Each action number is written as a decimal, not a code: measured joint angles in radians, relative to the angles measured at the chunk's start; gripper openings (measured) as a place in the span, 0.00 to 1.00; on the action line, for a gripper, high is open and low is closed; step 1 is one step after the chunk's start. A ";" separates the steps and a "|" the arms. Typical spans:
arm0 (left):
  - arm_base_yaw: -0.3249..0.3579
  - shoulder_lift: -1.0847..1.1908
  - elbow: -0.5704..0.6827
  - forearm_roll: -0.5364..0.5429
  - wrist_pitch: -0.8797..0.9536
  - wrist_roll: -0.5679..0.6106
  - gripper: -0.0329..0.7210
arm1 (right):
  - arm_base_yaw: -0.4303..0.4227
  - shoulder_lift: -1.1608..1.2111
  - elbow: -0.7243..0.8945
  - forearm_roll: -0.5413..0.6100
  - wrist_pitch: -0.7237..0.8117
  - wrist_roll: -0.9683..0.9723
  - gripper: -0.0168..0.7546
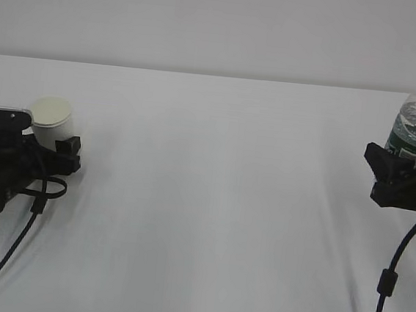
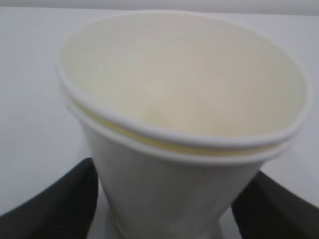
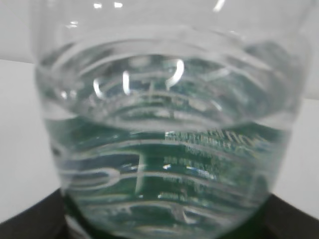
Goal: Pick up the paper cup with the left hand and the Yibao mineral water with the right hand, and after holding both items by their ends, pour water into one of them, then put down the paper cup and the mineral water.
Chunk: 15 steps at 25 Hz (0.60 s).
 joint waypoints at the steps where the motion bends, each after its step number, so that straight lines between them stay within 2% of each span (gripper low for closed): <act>1: 0.000 0.004 -0.006 0.000 0.000 0.000 0.82 | 0.000 0.000 0.000 -0.002 0.000 0.002 0.62; 15: 0.000 0.043 -0.080 -0.010 0.000 0.000 0.82 | 0.000 0.000 0.000 -0.006 0.000 0.006 0.62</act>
